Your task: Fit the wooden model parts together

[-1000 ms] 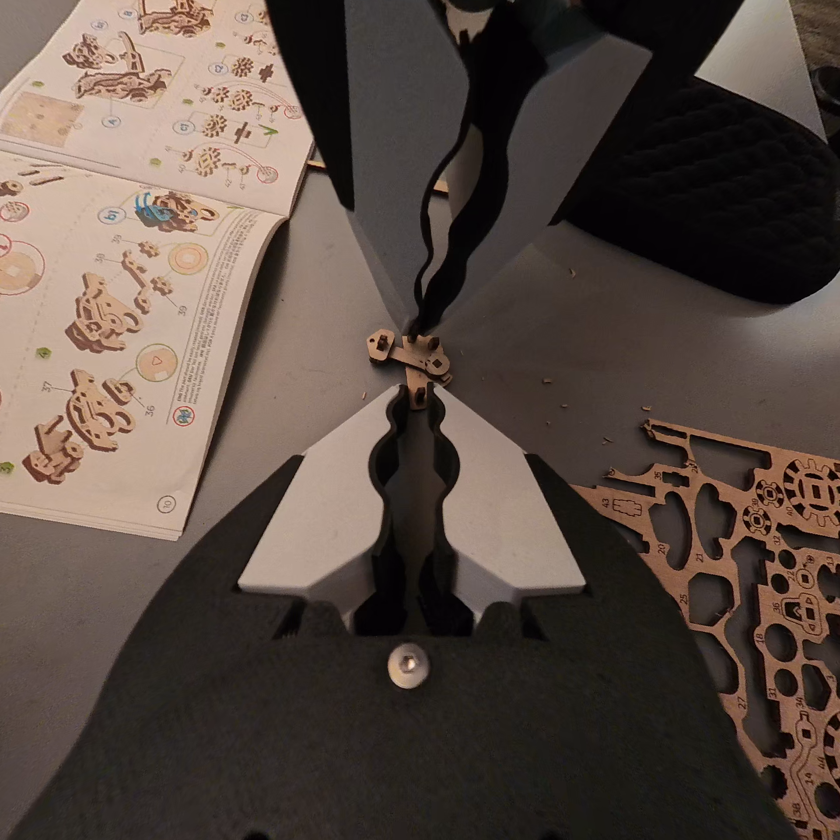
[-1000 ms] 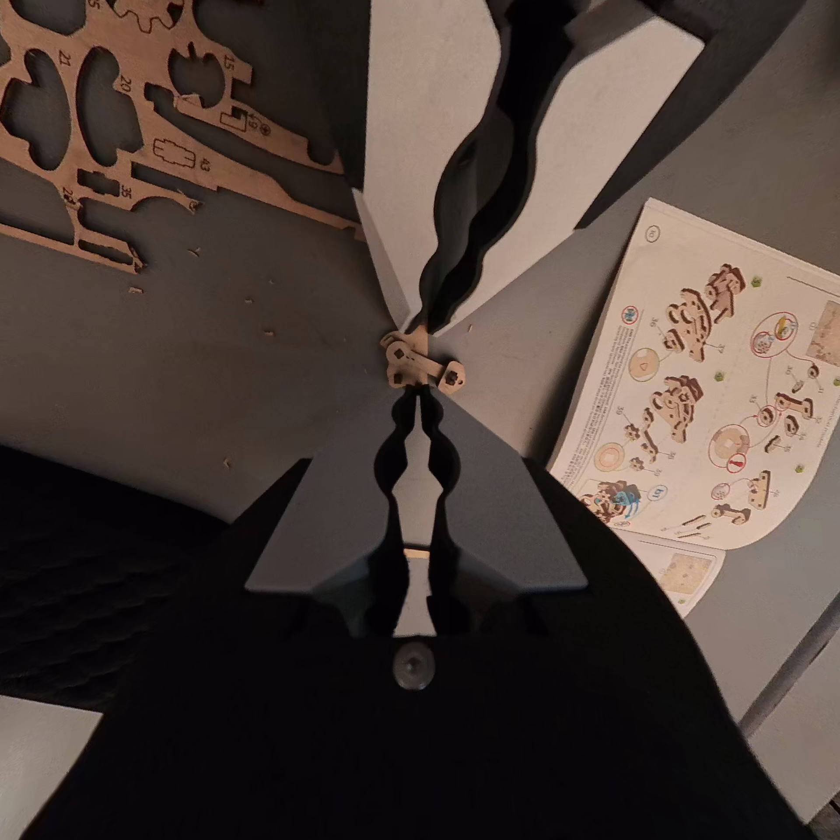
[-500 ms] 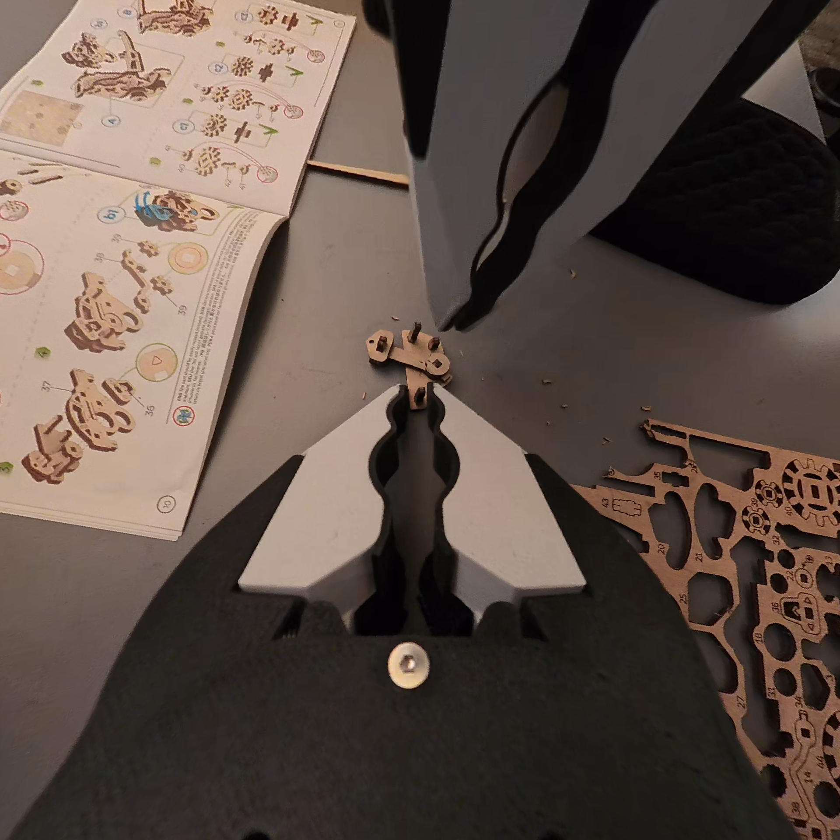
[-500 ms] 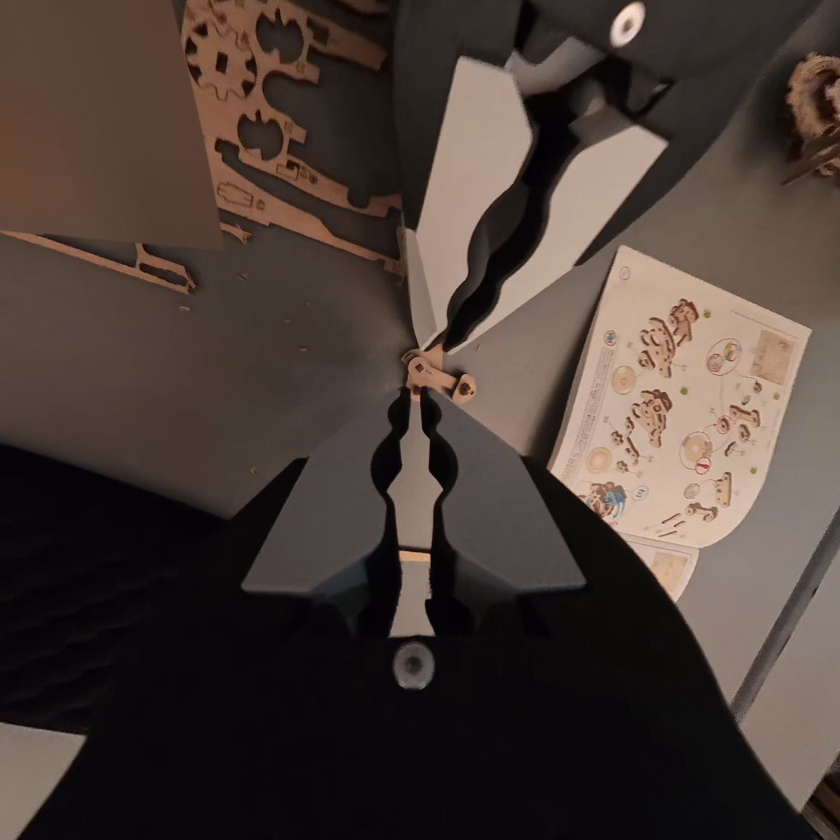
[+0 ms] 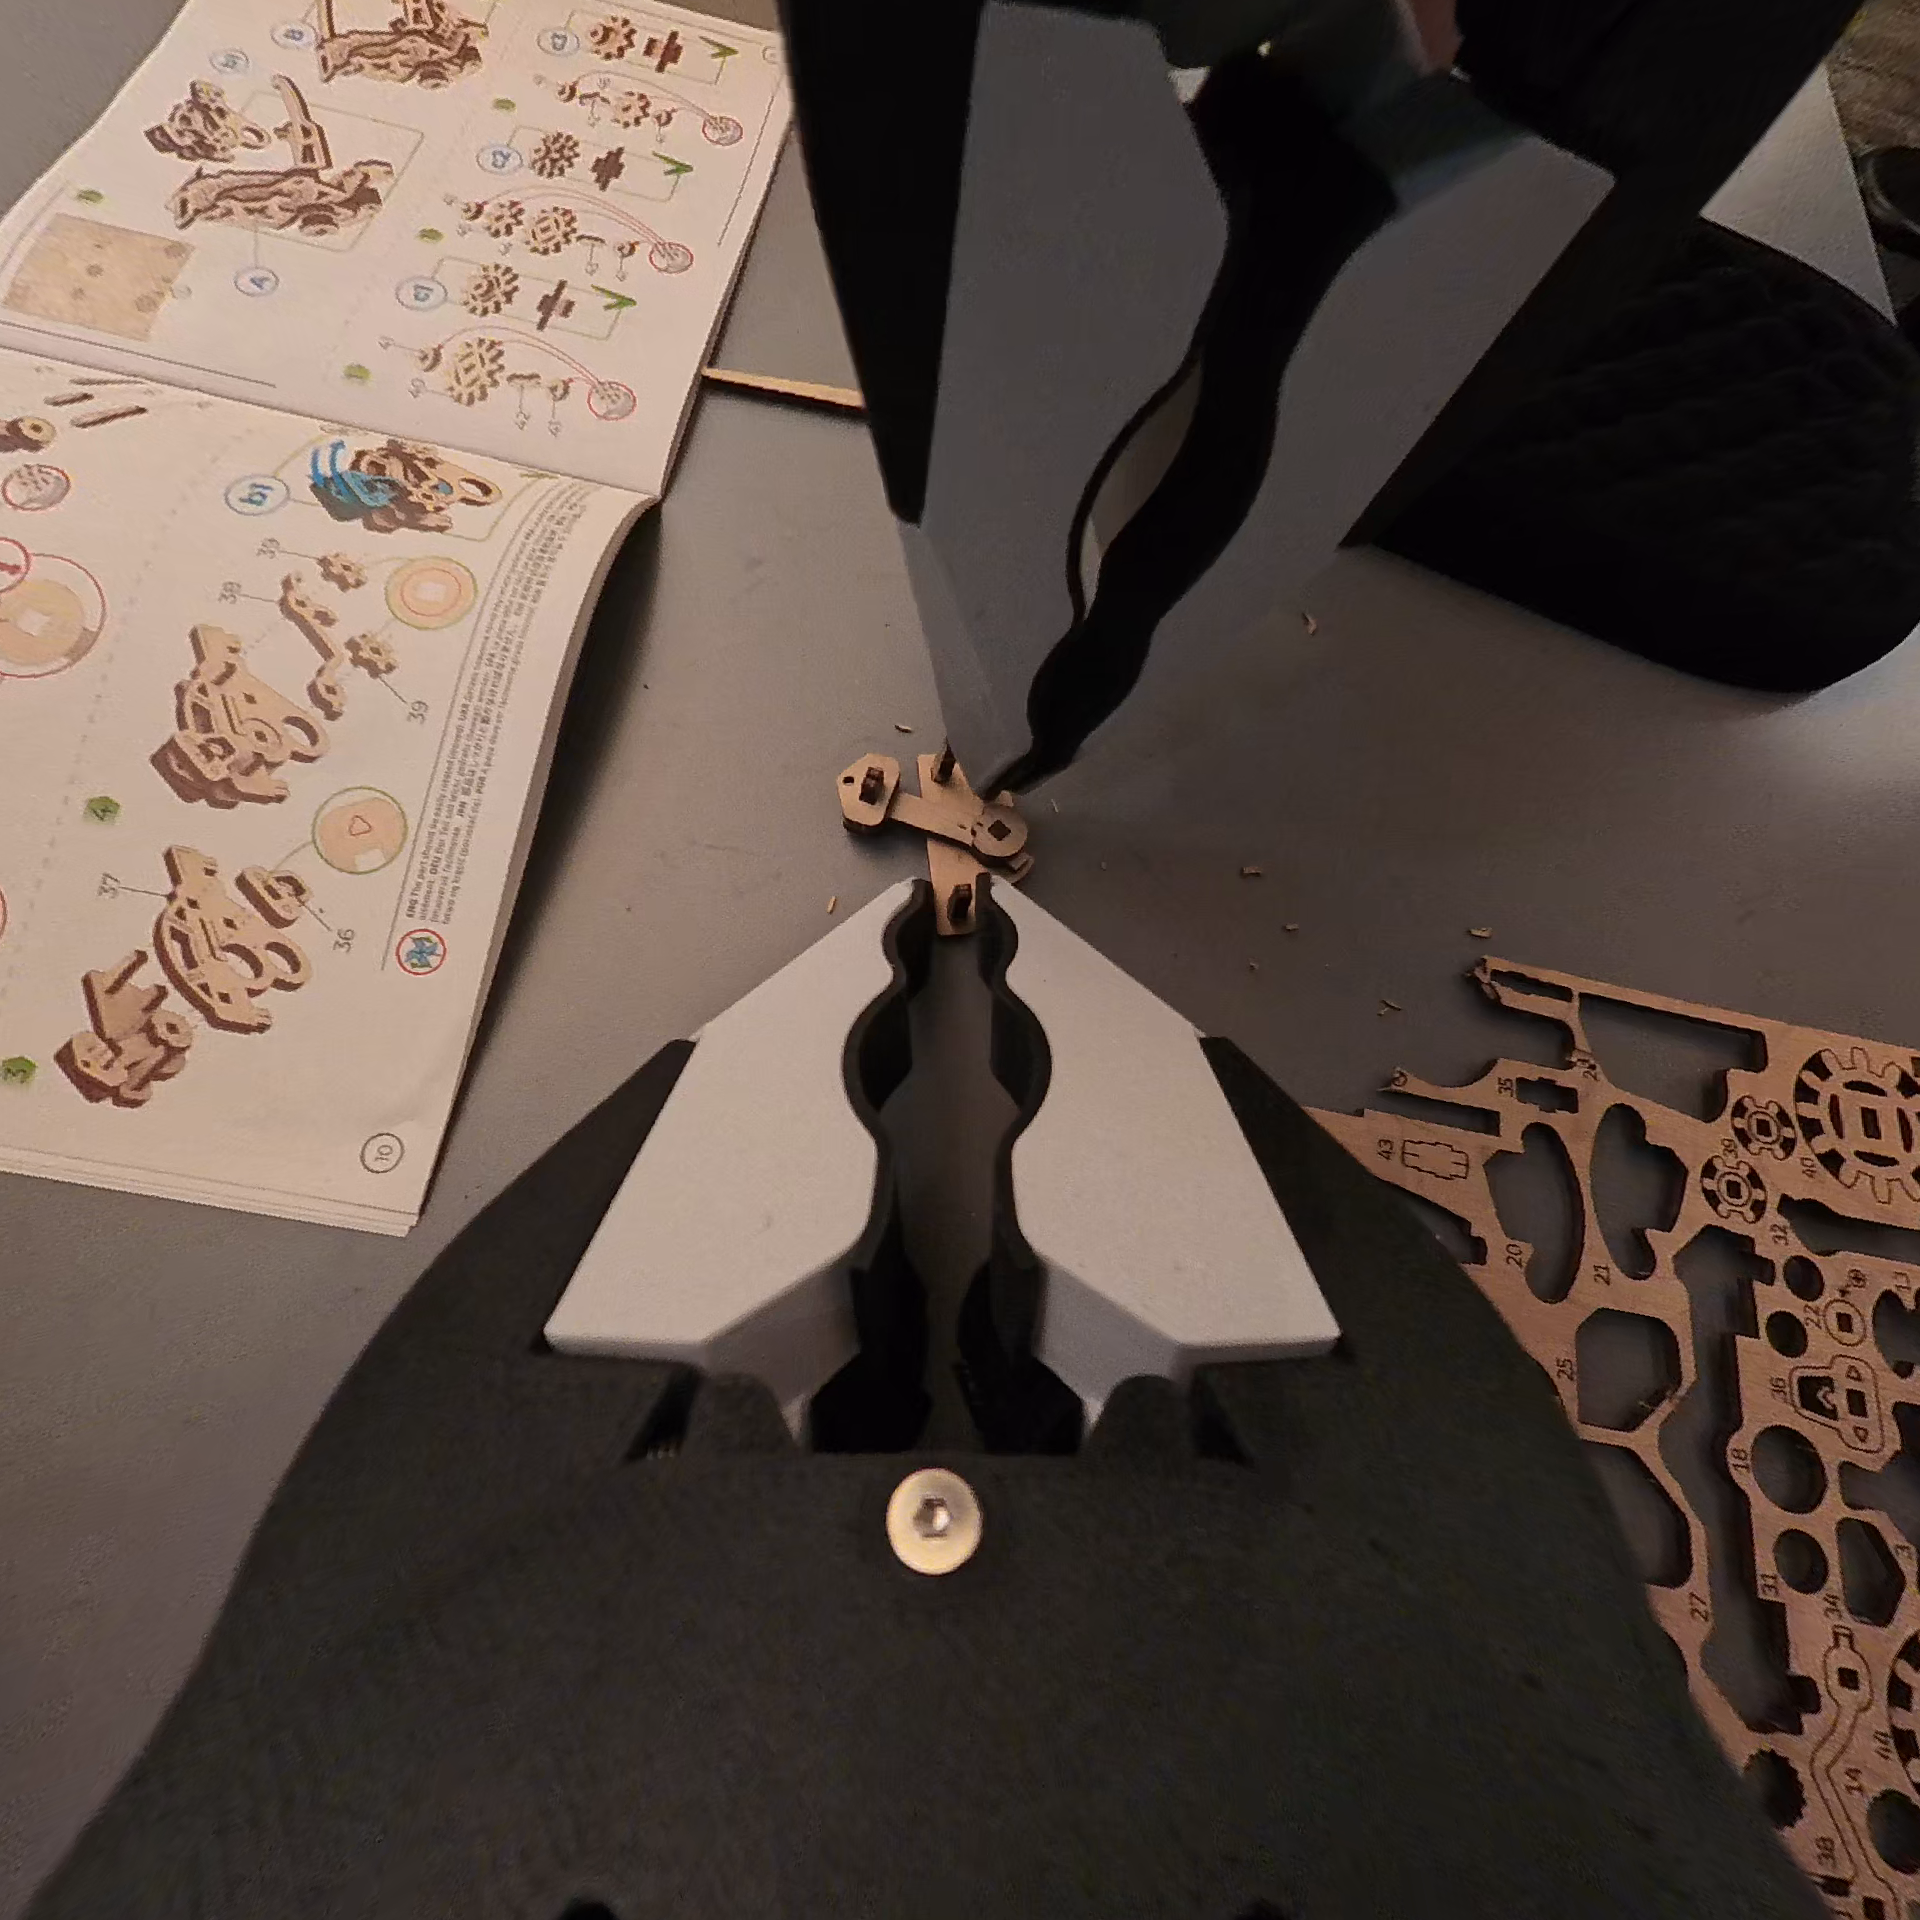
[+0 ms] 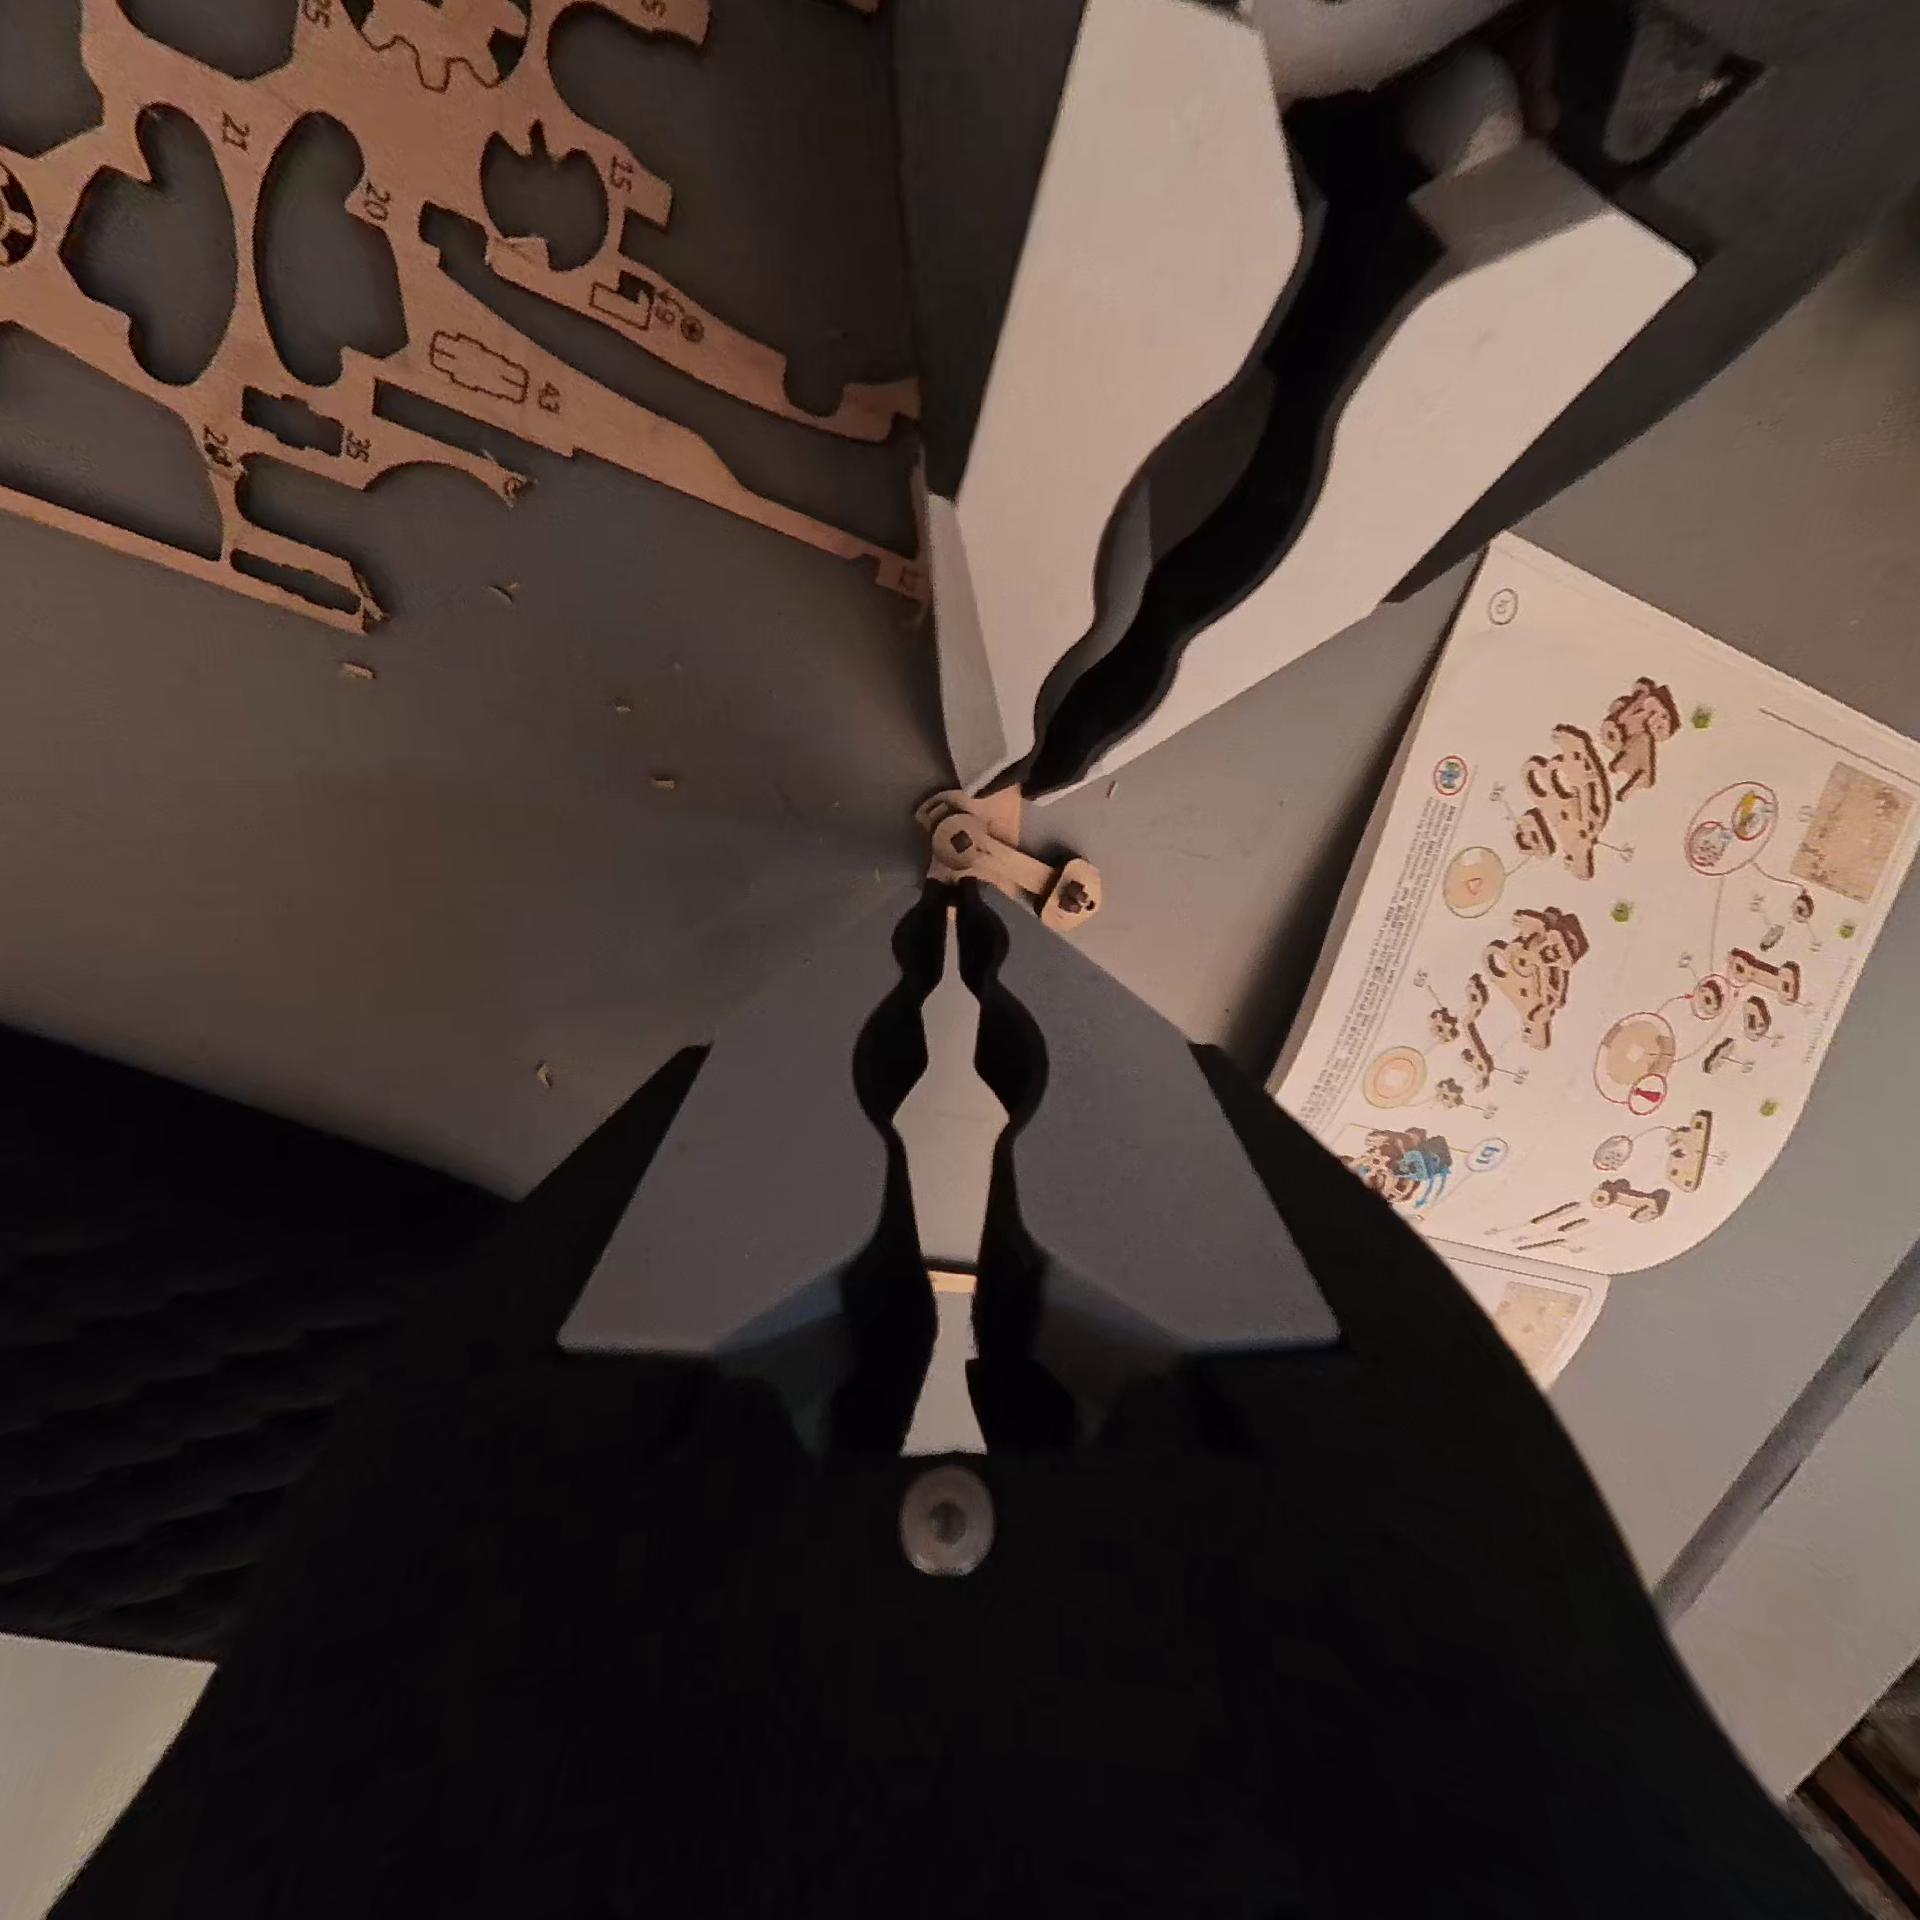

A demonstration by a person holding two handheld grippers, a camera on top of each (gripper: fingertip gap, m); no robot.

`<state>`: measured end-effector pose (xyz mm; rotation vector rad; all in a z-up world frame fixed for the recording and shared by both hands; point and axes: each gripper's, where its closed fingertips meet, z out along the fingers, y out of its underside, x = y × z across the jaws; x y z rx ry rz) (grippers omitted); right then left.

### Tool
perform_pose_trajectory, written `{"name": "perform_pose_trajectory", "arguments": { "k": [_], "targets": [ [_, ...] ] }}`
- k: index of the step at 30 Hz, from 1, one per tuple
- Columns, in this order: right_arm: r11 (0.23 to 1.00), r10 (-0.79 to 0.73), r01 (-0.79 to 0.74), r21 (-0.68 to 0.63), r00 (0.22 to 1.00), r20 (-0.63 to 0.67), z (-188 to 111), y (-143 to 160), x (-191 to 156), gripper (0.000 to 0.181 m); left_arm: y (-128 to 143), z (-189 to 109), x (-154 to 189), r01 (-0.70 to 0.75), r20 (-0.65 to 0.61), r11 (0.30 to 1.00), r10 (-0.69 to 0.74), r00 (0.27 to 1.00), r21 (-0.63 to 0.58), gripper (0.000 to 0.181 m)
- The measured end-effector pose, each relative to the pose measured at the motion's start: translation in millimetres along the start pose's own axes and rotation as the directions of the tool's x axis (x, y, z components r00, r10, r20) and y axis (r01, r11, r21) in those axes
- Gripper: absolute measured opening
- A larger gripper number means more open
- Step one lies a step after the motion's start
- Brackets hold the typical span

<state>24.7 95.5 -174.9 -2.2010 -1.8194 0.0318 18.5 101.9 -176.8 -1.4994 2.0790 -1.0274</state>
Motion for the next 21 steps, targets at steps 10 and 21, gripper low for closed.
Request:
{"name": "perform_pose_trajectory", "arguments": {
  "k": [10,21],
  "targets": [
    [1.000,-0.028,0.028,-0.002,1.000,-0.013,0.8,0.8,-0.8,0.001,0.0,0.2,0.1,-0.009,0.007,1.000,0.009,1.000,-0.001,0.006],
    [0.997,-0.074,0.072,-0.028,0.994,-0.086,-12.4,-2.1,2.0,0.010,-0.3,0.1,-0.1,-0.004,0.006,1.000,0.004,1.000,0.001,0.006]
  ]
}}
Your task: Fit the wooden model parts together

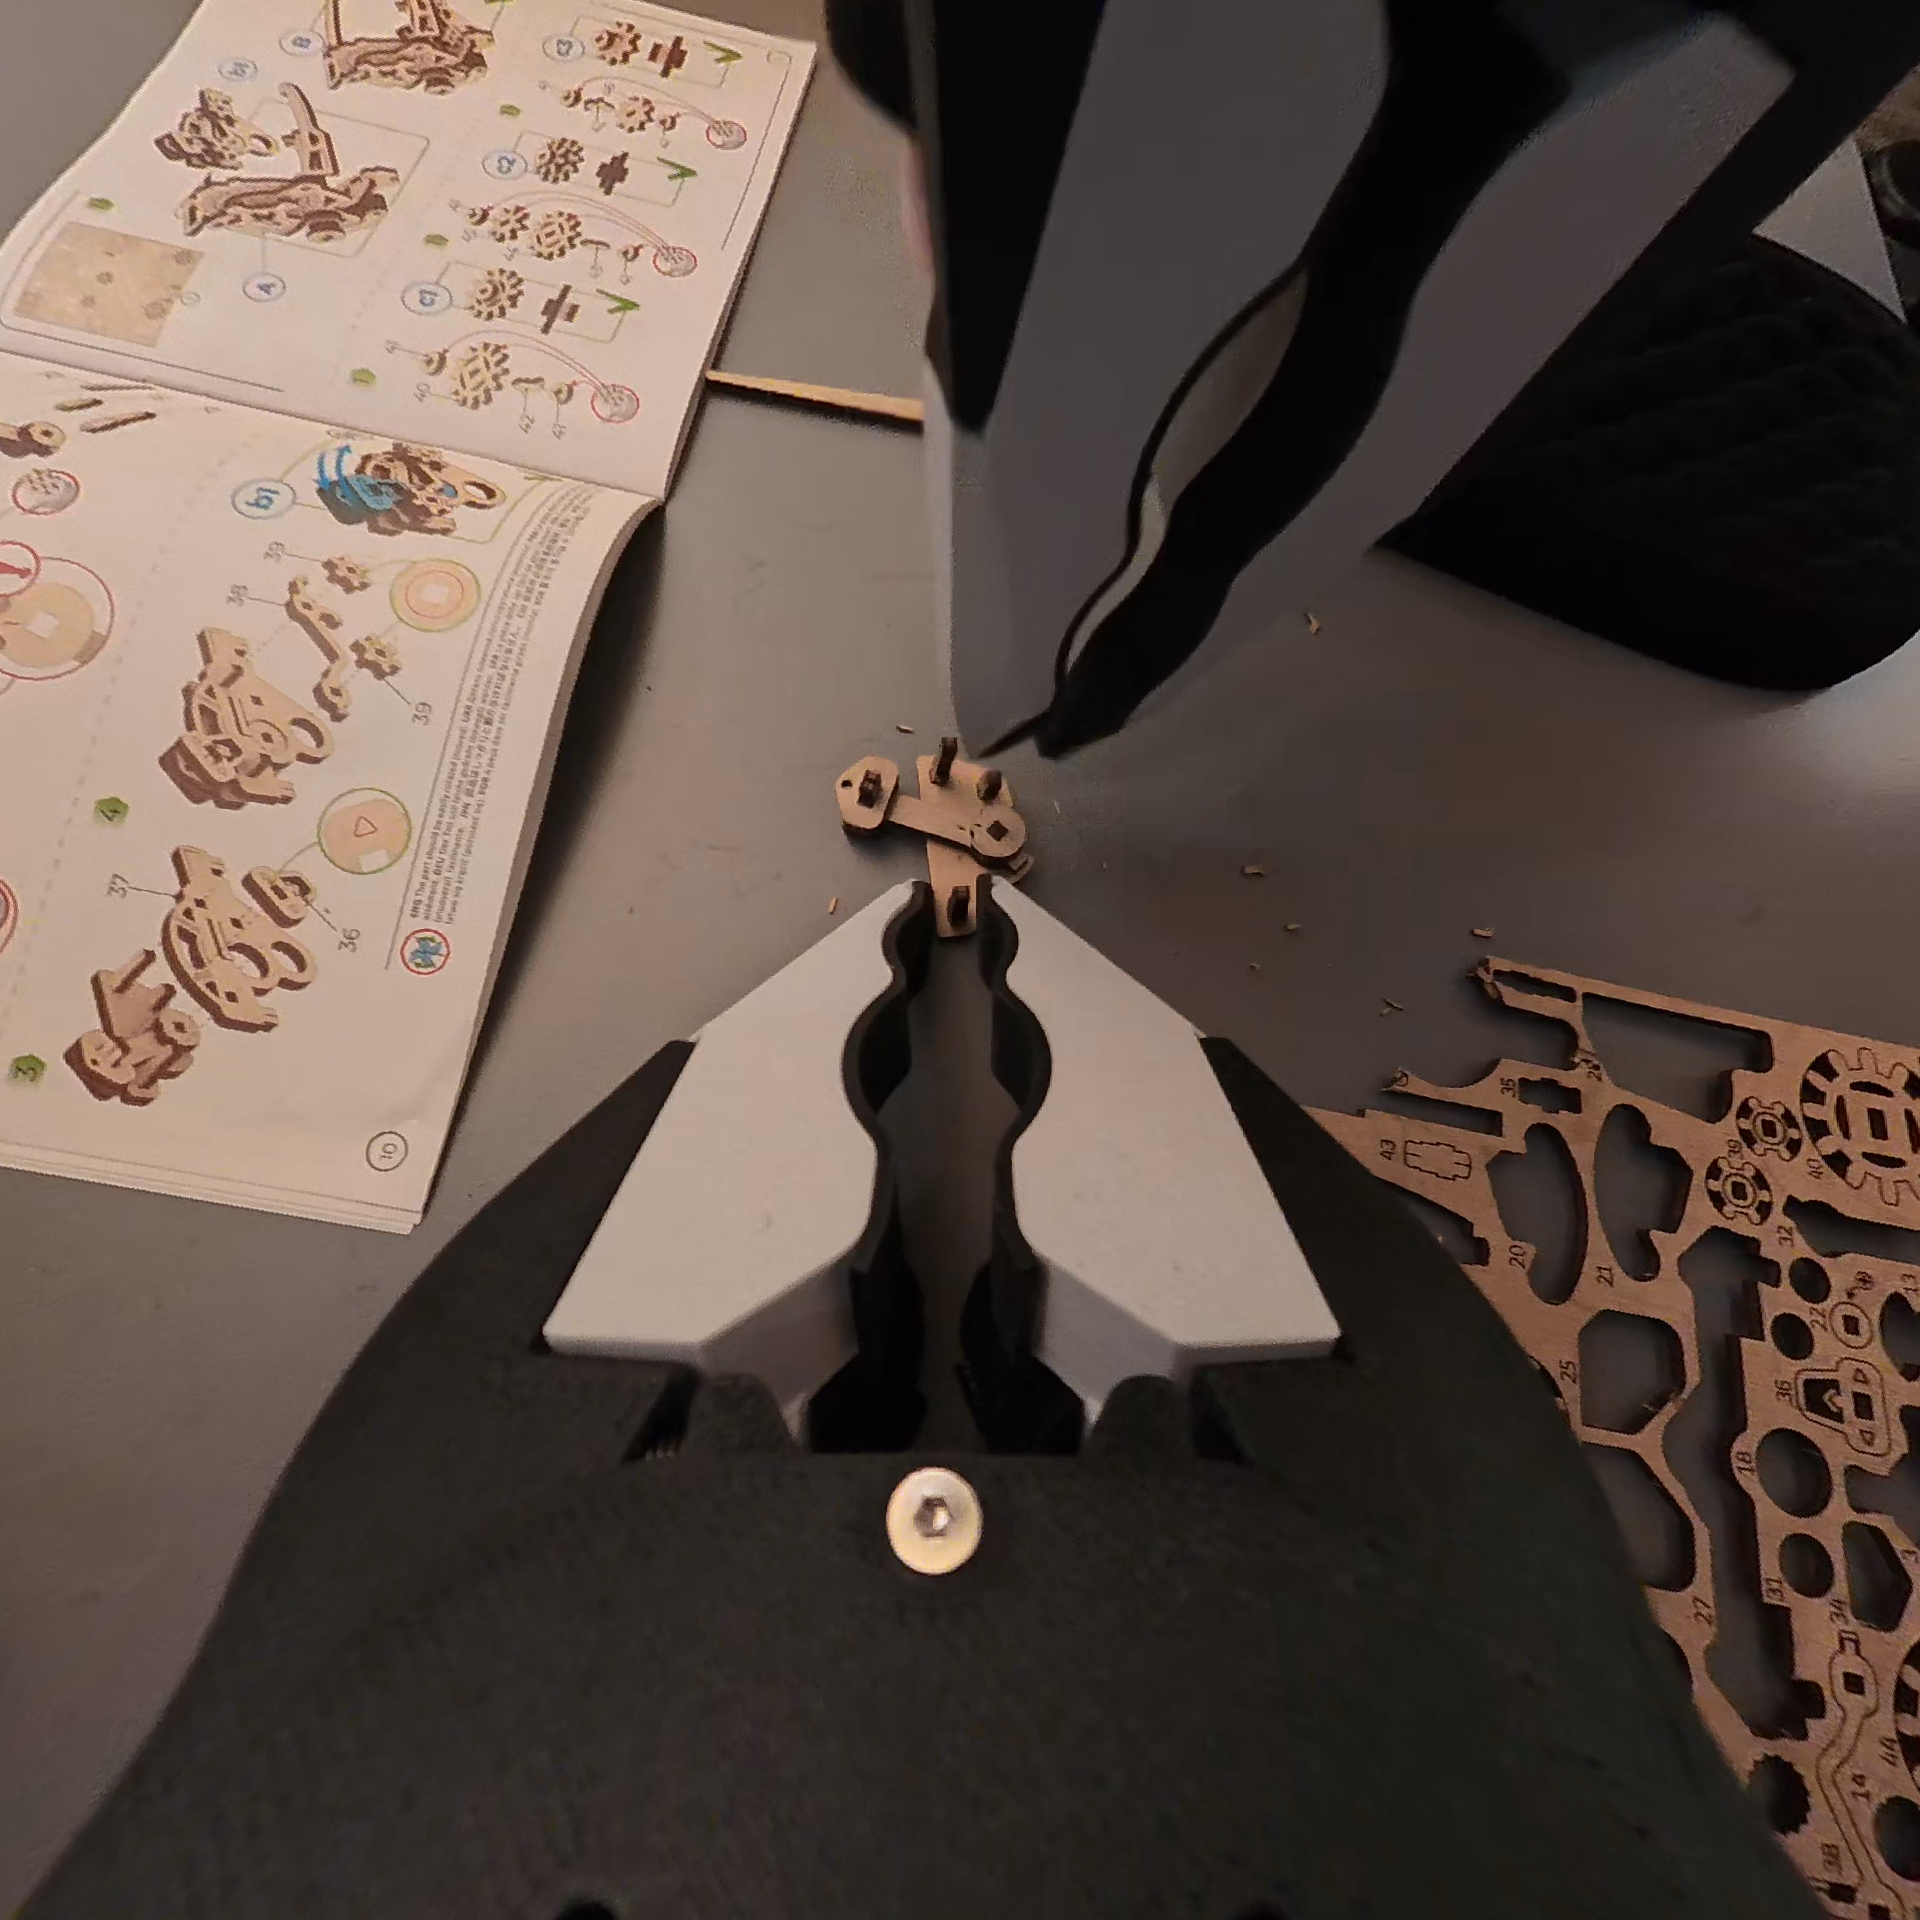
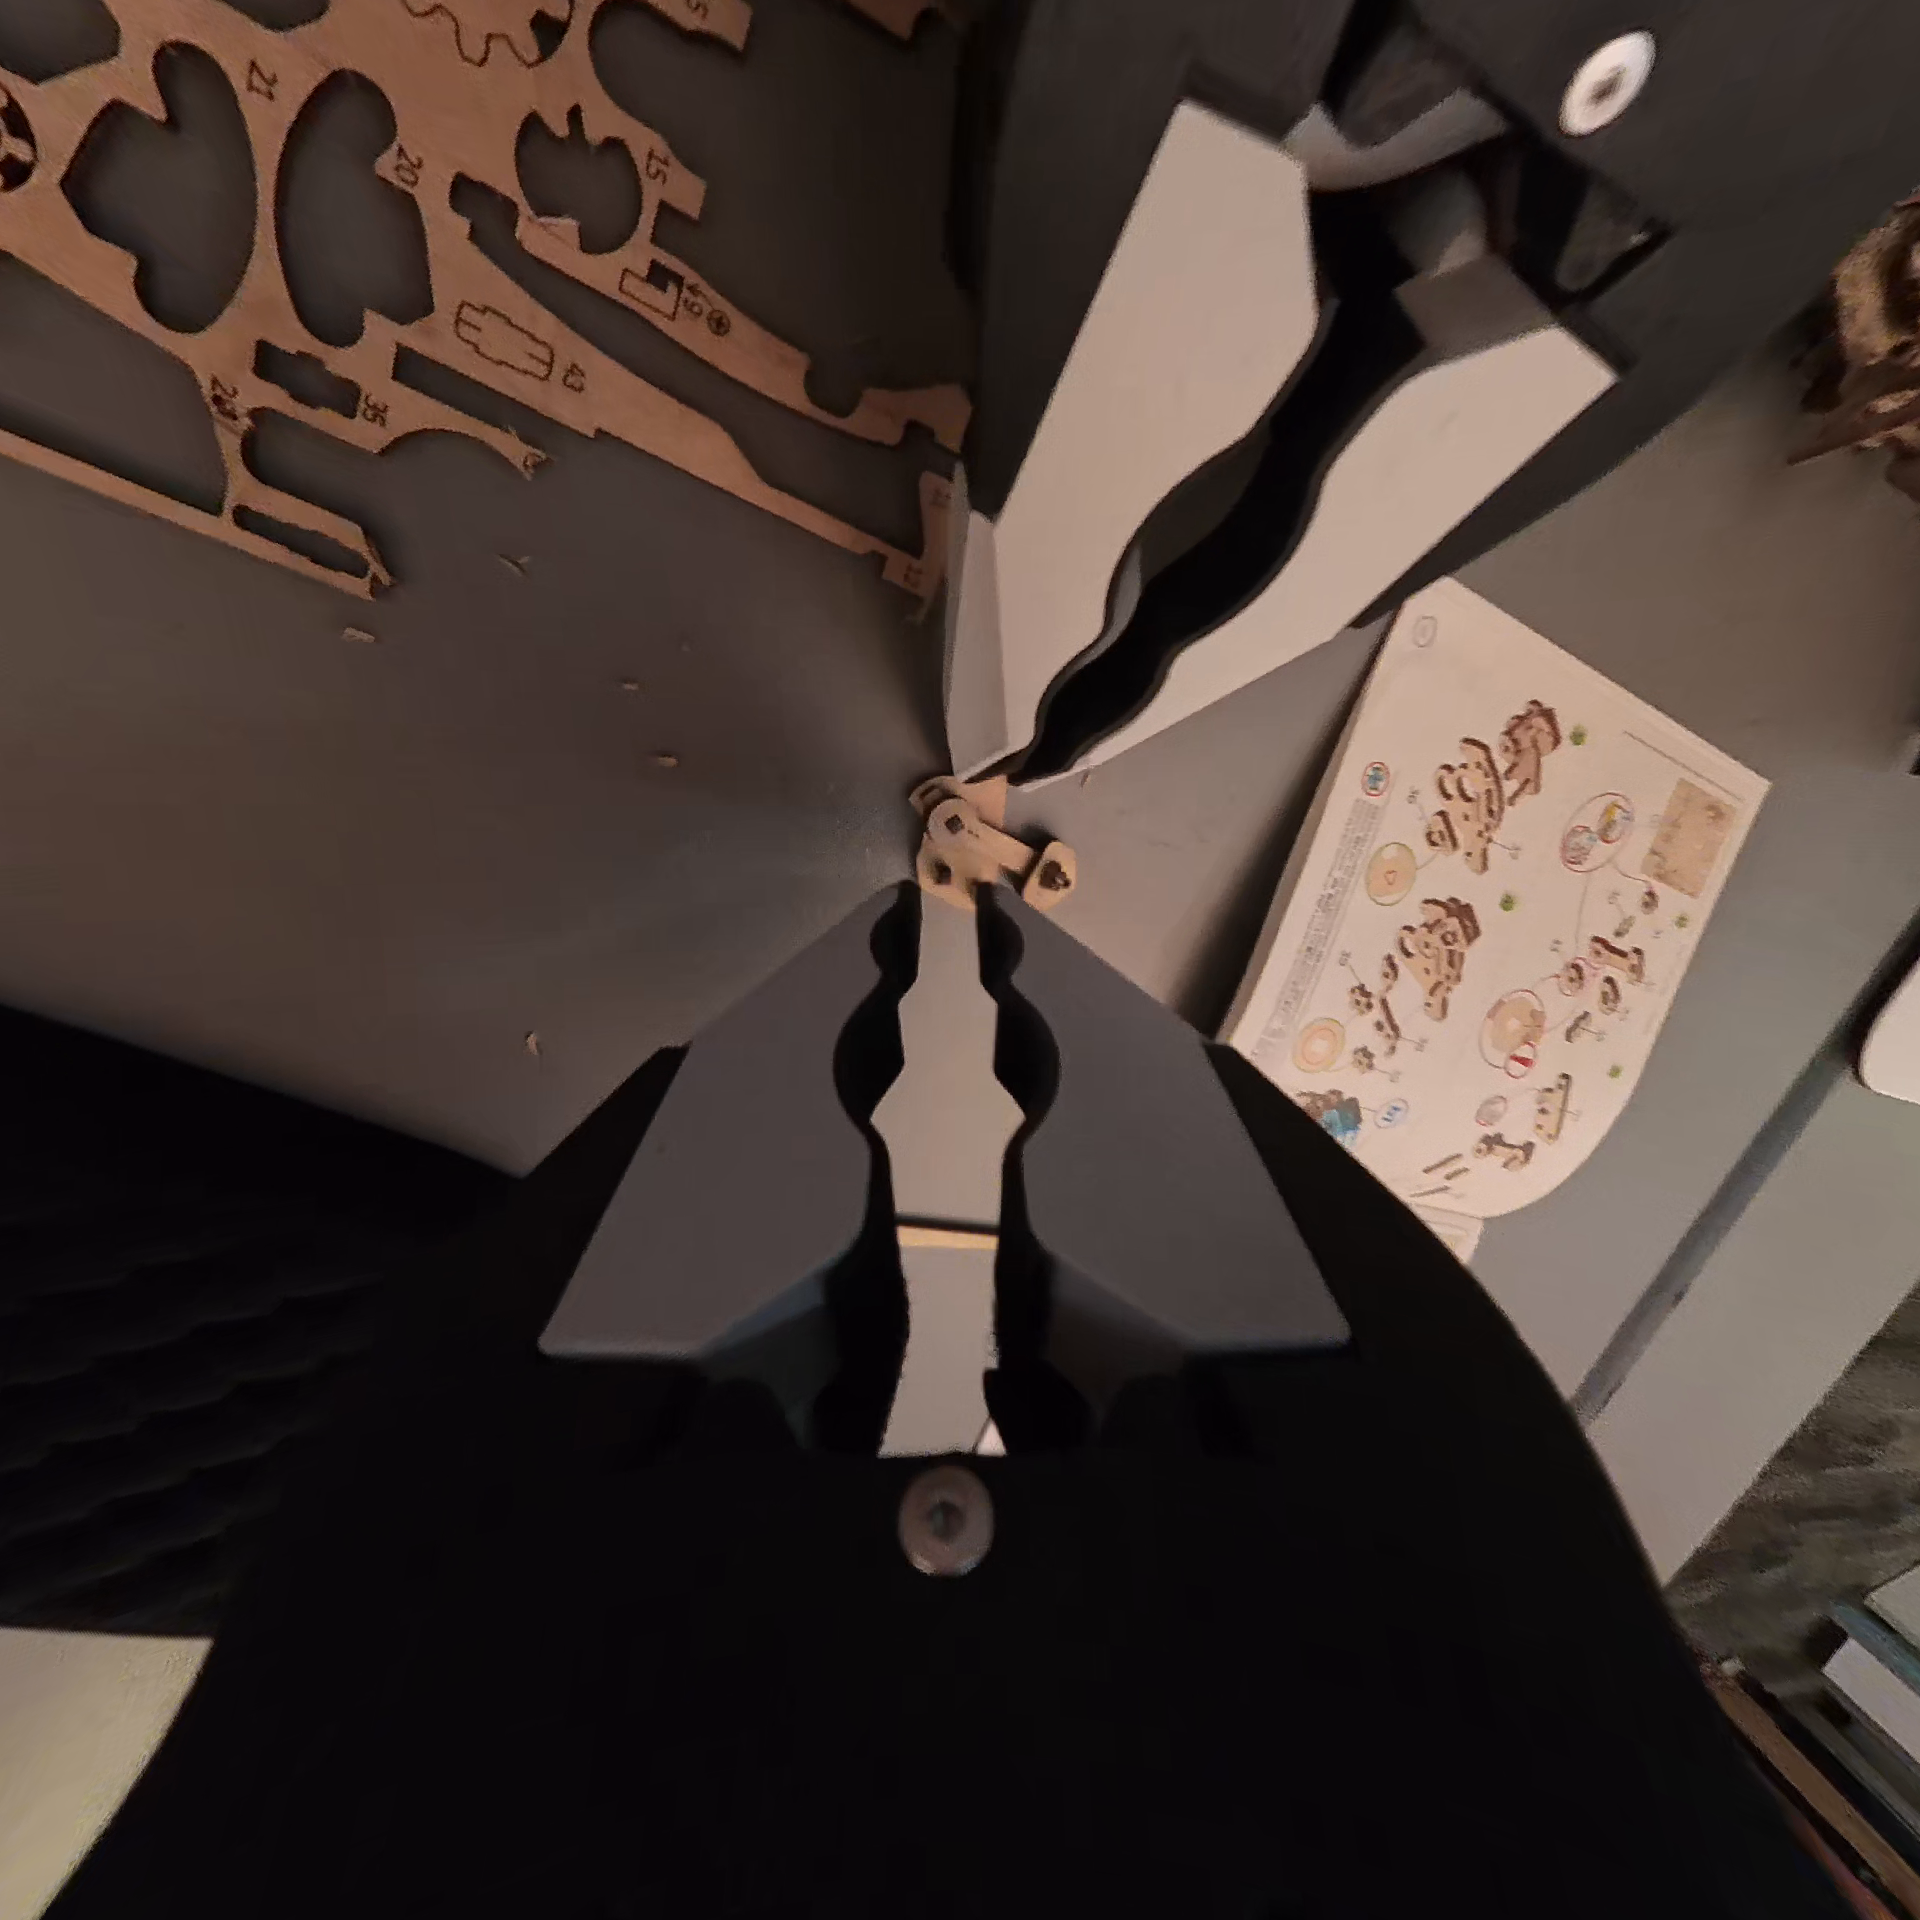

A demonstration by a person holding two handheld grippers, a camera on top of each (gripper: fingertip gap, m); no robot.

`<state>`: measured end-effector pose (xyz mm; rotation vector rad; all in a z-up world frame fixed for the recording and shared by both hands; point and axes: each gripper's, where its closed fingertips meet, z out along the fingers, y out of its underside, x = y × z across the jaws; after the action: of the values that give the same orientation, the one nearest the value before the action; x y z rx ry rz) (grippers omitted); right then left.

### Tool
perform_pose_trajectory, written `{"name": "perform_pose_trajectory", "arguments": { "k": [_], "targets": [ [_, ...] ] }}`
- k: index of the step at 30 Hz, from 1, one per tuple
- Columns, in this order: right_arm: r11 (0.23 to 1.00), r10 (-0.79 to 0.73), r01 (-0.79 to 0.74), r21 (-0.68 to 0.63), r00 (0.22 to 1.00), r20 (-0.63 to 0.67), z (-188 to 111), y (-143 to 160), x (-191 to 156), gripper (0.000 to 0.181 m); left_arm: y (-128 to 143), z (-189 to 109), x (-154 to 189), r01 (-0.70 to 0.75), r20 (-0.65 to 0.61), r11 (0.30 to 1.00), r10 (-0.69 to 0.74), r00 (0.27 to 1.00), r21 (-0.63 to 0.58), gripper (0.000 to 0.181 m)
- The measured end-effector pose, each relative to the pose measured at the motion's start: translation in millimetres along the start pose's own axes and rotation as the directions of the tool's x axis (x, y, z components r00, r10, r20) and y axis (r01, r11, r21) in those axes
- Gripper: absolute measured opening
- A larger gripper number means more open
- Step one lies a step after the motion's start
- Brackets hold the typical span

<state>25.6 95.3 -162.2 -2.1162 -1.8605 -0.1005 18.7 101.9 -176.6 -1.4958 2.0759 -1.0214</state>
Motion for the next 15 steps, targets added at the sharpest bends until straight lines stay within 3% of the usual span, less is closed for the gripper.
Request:
{"name": "perform_pose_trajectory", "arguments": {
  "k": [8,15],
  "targets": [
    [0.965,0.178,-0.181,0.192,0.984,0.032,-19.0,-19.0,18.0,0.010,-21.7,-28.3,-0.6,0.091,-0.055,0.982,-0.083,0.995,0.164,0.031],
    [0.971,0.170,-0.183,0.155,0.981,0.096,6.2,-23.5,15.3,0.011,-48.3,-72.4,-11.6,0.002,0.094,0.926,-0.041,0.995,0.377,0.031]
  ]
}}
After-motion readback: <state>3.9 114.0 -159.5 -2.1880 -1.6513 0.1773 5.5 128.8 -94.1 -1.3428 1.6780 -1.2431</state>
